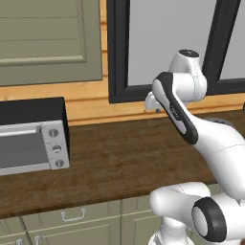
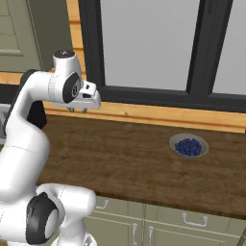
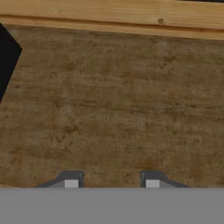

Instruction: Take a straw from the drawer in front and place it inside the glass cup on the dining counter.

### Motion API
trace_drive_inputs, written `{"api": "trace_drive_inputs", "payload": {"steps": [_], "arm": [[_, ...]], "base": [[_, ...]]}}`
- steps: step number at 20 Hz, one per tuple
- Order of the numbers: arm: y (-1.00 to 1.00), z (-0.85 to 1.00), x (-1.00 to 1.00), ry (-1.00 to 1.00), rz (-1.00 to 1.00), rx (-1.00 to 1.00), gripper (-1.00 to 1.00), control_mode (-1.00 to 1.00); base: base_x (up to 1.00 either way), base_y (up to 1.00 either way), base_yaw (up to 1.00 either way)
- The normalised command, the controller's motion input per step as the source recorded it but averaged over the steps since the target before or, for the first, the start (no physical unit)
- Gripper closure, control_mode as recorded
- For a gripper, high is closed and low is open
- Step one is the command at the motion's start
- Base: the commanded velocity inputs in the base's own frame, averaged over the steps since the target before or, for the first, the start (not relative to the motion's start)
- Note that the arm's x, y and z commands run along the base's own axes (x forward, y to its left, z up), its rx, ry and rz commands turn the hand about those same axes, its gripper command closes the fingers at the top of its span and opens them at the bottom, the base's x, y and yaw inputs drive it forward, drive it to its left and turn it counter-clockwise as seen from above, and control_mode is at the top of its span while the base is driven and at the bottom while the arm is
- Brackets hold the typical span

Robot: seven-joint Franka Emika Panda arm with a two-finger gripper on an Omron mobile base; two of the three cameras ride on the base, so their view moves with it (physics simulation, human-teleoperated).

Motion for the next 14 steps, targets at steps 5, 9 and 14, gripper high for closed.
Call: {"api": "trace_drive_inputs", "payload": {"steps": [5, 9, 14], "arm": [[0.0, -0.12, -0.56, 0.0, 0.0, 0.0, -1.0, -1.0], [0.0, -0.31, -0.97, -0.01, 0.0, 0.0, -1.0, -1.0], [0.0, -0.35, -0.74, 0.0, -0.01, 0.0, -1.0, -1.0]], "base": [[0.0, 0.0, 0.0], [0.0, 0.0, 0.0], [0.0, 0.0, 0.0]]}}
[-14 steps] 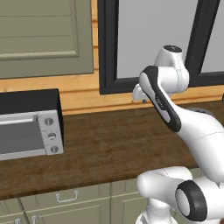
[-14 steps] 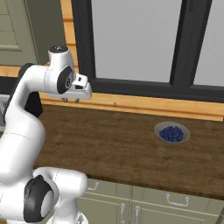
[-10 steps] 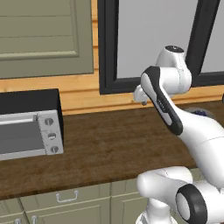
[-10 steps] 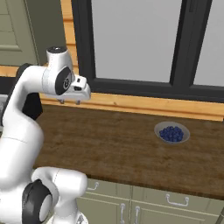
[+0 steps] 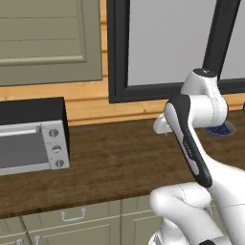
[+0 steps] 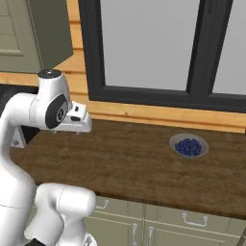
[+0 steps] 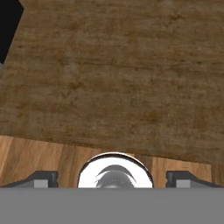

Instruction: Take a straw from the drawer in front and place it inside the glass cup on the dining counter.

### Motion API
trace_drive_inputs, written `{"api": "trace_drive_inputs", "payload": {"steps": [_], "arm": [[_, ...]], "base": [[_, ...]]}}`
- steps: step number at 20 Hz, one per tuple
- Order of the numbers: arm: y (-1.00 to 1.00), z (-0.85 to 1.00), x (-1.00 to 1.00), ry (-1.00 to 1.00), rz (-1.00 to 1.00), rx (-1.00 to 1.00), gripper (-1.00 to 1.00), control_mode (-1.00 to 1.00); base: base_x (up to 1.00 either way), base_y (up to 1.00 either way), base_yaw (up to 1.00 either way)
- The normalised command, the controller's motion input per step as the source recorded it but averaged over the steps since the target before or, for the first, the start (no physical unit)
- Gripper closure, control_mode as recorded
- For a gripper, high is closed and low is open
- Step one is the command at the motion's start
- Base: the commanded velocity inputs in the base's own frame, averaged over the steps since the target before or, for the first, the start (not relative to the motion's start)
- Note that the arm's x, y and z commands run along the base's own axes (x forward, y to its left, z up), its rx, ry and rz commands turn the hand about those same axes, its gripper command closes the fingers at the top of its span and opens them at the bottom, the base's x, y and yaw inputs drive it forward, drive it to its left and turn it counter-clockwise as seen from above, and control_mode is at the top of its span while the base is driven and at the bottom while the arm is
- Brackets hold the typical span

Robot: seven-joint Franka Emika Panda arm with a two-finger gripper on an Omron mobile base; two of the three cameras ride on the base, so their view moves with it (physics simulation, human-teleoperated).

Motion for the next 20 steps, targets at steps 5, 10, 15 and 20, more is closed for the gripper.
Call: {"api": "trace_drive_inputs", "payload": {"steps": [5, 10, 15, 20], "arm": [[0.0, -0.25, -0.38, -0.01, -0.02, 0.0, -1.0, -1.0], [0.0, -0.08, -0.06, 0.0, -0.01, 0.0, -1.0, -1.0], [0.0, -0.07, -0.08, 0.0, 0.0, 0.0, -1.0, -1.0], [0.0, 0.0, 0.0, 0.0, 0.0, 0.0, -1.0, 1.0]], "base": [[0.0, 0.0, 0.0], [0.0, 0.0, 0.0], [0.0, 0.0, 0.0], [-0.37, 0.09, 0.0]]}}
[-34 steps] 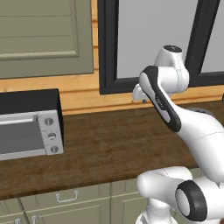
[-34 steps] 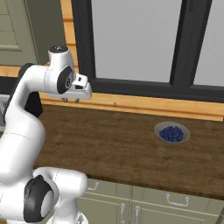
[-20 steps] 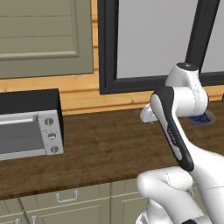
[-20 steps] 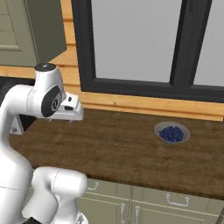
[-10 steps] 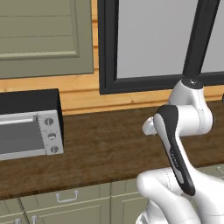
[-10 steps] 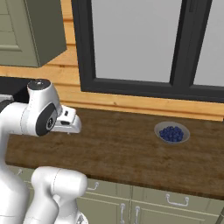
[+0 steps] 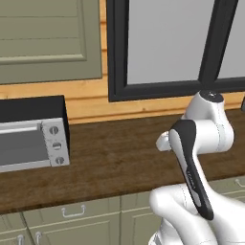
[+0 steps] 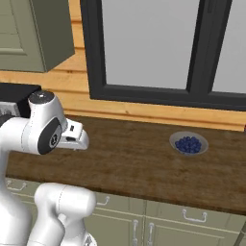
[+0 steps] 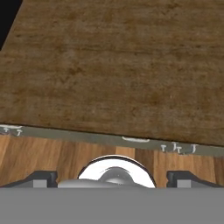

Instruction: Take a straw from the drawer in front and place it inside the glass cup on the dining counter.

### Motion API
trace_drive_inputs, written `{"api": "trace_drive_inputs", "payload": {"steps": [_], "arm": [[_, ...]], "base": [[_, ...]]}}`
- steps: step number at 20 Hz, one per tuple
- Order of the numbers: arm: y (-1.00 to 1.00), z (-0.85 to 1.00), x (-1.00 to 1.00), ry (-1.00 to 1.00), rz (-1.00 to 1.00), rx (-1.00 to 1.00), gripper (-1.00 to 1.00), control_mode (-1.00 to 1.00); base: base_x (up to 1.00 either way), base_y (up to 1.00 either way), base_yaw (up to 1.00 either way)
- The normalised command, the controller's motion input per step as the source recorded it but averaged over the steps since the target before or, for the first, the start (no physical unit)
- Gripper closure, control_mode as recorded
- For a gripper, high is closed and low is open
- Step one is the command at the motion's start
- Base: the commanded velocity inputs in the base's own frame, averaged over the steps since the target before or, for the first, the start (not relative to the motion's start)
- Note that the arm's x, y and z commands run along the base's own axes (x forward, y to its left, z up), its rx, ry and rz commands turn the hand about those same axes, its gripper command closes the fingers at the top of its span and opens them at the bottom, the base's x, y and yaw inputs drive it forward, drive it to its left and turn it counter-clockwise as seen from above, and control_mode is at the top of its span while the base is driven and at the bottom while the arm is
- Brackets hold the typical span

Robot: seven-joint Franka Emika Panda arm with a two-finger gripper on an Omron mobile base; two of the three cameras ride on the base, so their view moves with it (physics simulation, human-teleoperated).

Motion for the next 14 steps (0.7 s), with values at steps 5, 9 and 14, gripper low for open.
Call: {"api": "trace_drive_inputs", "payload": {"steps": [5, 9, 14], "arm": [[0.0, 0.0, 0.0, 0.0, 0.0, 0.0, -1.0, 1.0], [0.0, 0.0, 0.0, 0.0, 0.0, 0.0, -1.0, 1.0], [0.0, 0.0, 0.0, 0.0, 0.0, 0.0, -1.0, 1.0]], "base": [[-0.38, 0.28, 0.0], [-0.11, 0.53, -0.08], [-0.09, 0.65, -0.15]]}}
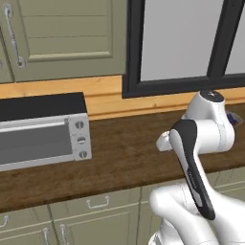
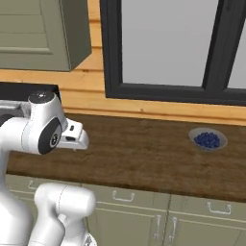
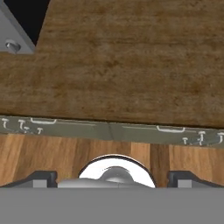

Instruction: Take a straw from the drawer in front and place it inside the glass cup on the dining counter.

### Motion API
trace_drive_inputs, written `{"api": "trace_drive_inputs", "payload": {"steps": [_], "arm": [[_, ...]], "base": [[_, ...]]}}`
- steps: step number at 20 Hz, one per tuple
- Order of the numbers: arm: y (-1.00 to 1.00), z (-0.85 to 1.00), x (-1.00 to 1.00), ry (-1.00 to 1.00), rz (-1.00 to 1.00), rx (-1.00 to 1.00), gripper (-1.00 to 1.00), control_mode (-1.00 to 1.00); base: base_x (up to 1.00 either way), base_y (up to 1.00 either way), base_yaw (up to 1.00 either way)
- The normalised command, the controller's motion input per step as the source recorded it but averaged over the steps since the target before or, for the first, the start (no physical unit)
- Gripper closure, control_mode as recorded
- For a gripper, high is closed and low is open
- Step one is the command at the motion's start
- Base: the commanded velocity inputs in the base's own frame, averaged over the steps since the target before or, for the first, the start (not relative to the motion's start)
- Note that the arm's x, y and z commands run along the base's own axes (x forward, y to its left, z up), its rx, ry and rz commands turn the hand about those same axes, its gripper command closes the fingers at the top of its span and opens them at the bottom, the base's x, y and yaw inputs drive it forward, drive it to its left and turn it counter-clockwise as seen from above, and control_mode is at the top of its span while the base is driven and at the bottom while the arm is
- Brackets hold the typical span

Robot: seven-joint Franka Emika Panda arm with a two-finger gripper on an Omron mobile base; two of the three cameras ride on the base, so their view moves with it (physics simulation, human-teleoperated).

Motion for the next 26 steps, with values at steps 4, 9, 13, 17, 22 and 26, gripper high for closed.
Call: {"api": "trace_drive_inputs", "payload": {"steps": [4, 9, 13, 17, 22, 26], "arm": [[0.0, 0.0, 0.0, 0.0, 0.0, 0.0, -1.0, 1.0], [0.0, 0.0, 0.0, 0.0, 0.0, 0.0, -1.0, 1.0], [0.0, 0.0, 0.0, 0.0, 0.0, 0.0, -1.0, 1.0], [0.0, 0.0, 0.0, 0.0, 0.0, 0.0, -1.0, 1.0], [0.0, 0.0, 0.0, 0.0, 0.0, 0.0, -1.0, 1.0], [0.0, 0.0, 0.0, 0.0, 0.0, 0.0, -1.0, 1.0]], "base": [[-0.23, 0.52, -0.13], [-0.37, 0.37, -0.05], [-0.42, 0.31, 0.0], [-0.26, 0.43, 0.0], [-0.26, 0.44, 0.0], [-0.33, 0.32, 0.0]]}}
